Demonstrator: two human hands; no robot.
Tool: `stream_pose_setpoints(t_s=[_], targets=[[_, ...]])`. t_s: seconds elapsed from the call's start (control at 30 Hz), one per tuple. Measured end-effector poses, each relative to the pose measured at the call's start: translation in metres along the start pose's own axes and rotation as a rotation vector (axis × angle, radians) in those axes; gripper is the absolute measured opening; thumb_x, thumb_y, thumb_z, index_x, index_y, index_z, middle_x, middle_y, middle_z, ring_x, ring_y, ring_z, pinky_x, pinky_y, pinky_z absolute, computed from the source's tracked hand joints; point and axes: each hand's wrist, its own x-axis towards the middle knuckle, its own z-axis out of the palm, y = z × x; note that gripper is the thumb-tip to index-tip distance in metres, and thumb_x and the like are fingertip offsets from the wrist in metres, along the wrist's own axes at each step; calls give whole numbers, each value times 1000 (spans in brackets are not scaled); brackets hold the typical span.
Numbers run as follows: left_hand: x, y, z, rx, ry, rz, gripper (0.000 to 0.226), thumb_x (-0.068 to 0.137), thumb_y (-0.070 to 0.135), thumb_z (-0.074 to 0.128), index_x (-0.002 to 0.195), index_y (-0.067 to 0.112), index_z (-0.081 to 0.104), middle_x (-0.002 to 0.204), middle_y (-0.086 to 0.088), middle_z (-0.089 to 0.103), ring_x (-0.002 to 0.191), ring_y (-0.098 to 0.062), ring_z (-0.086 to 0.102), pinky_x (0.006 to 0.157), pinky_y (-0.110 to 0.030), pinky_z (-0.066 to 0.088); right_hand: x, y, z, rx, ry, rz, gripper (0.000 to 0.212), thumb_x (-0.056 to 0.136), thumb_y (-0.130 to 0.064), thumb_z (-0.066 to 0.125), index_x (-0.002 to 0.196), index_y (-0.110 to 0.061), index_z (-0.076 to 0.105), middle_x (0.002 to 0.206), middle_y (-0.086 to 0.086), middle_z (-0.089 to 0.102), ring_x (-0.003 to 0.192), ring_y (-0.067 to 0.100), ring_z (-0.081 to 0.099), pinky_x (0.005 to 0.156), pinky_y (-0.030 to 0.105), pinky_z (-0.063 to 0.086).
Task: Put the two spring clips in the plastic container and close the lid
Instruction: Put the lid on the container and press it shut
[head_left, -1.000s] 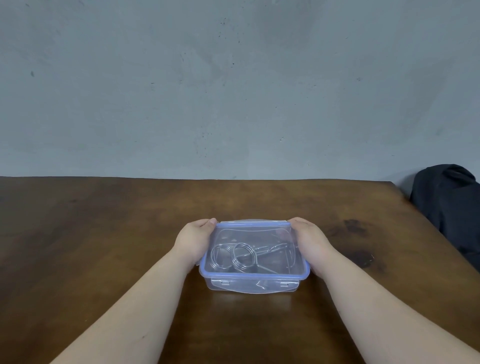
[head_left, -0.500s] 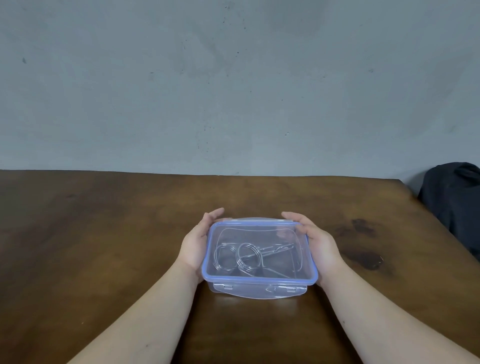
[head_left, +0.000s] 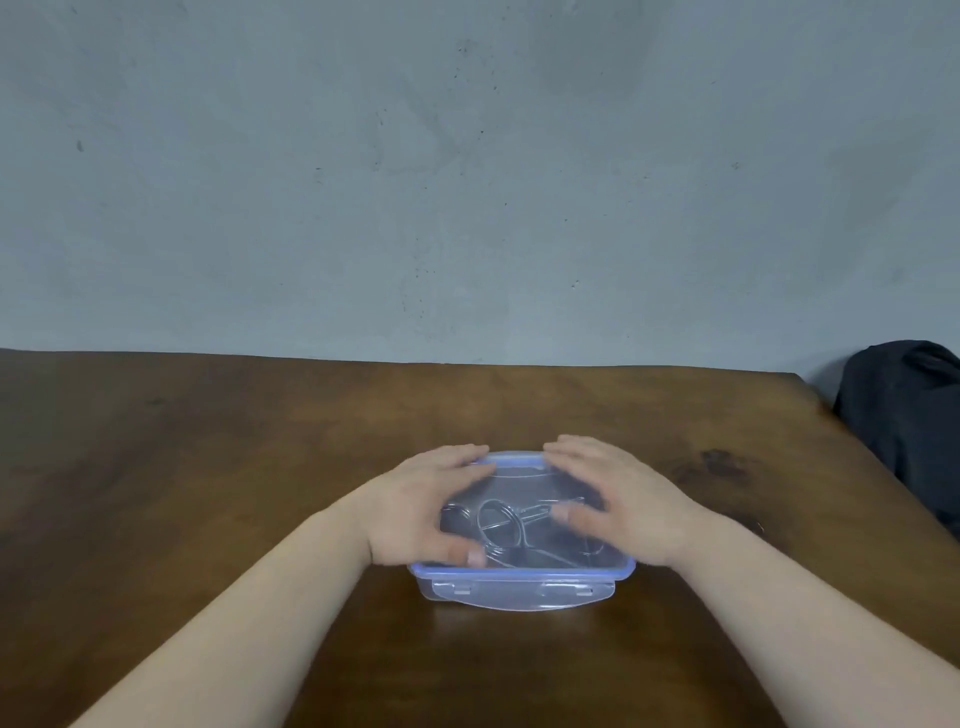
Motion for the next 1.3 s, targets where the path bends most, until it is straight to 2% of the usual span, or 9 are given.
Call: stream_pose_setpoints(t_s=[0.07, 0.13, 0.3, 0.47, 0.7, 0.9, 1.07, 1.2, 1.3], targets=[[1, 14, -8, 187, -193, -44, 128, 60, 84, 58, 155, 22, 1, 161, 8, -11, 147, -10, -14, 121, -38, -4, -2, -9, -11, -202, -197, -40, 112, 78, -85, 44, 163, -21, 10, 172, -8, 6, 156, 9, -2, 124, 29, 0], [2, 26, -11, 285, -288, -108, 139, 53, 85, 62, 152, 23, -14, 158, 6, -25, 145, -13, -24, 120, -41, -8, -2, -17, -16, -280, -309, -31, 128, 73, -88, 52, 162, -17, -8, 172, -4, -12, 155, 12, -15, 123, 32, -10], [1, 40, -11, 347, -291, -172, 138, 56, 77, 70, 152, 23, -14, 163, -1, -18, 147, -17, -18, 120, -38, -4, 2, -30, -23, -386, -457, 26, 148, 61, -84, 70, 159, -18, -20, 170, -1, -21, 154, 16, -22, 127, 44, -6], [4, 43, -12, 379, -249, -139, 130, 57, 74, 67, 153, 25, -6, 159, -3, 8, 145, -24, 2, 120, -45, 12, 4, -35, -18, -414, -400, 4, 137, 63, -73, 72, 160, -26, -11, 167, -1, 4, 153, 22, 2, 125, 47, 16], [8, 48, -18, 366, -267, -133, 124, 60, 68, 69, 152, 29, -5, 153, -4, 17, 141, -27, 12, 117, -48, 18, 10, -37, -23, -430, -410, -10, 135, 62, -72, 74, 160, -31, -10, 158, 2, 20, 144, 26, 19, 121, 48, 24], [-1, 40, -12, 281, -251, -153, 134, 58, 80, 66, 153, 22, -8, 164, 0, -3, 148, -20, -8, 121, -43, 4, 3, -31, -18, -358, -392, 10, 139, 62, -77, 73, 160, -30, -13, 170, -2, -5, 155, 23, -7, 126, 45, 7], [-8, 31, -11, 224, -271, -152, 149, 44, 101, 35, 150, 12, -18, 158, -4, -29, 142, -15, -30, 121, -43, -8, -8, -28, -17, -320, -365, -10, 144, 60, -85, 68, 160, -25, -17, 168, -3, -28, 149, 10, -32, 125, 46, -16], [-18, 33, -23, 150, -253, -174, 130, 58, 97, 20, 152, 13, -15, 159, -5, -26, 142, -11, -28, 120, -39, -10, -20, -33, -28, -261, -359, -18, 130, 68, -88, 59, 162, -29, -9, 170, -6, -20, 152, 7, -26, 125, 46, -14], [-22, 46, -46, 4, -178, -215, 116, 66, 91, 20, 155, 19, -3, 160, 5, -13, 141, -3, -16, 116, -30, -6, -24, -44, -53, -115, -246, -1, 98, 84, -82, 45, 163, -34, 12, 172, -8, 4, 156, 8, -2, 128, 38, 2]])
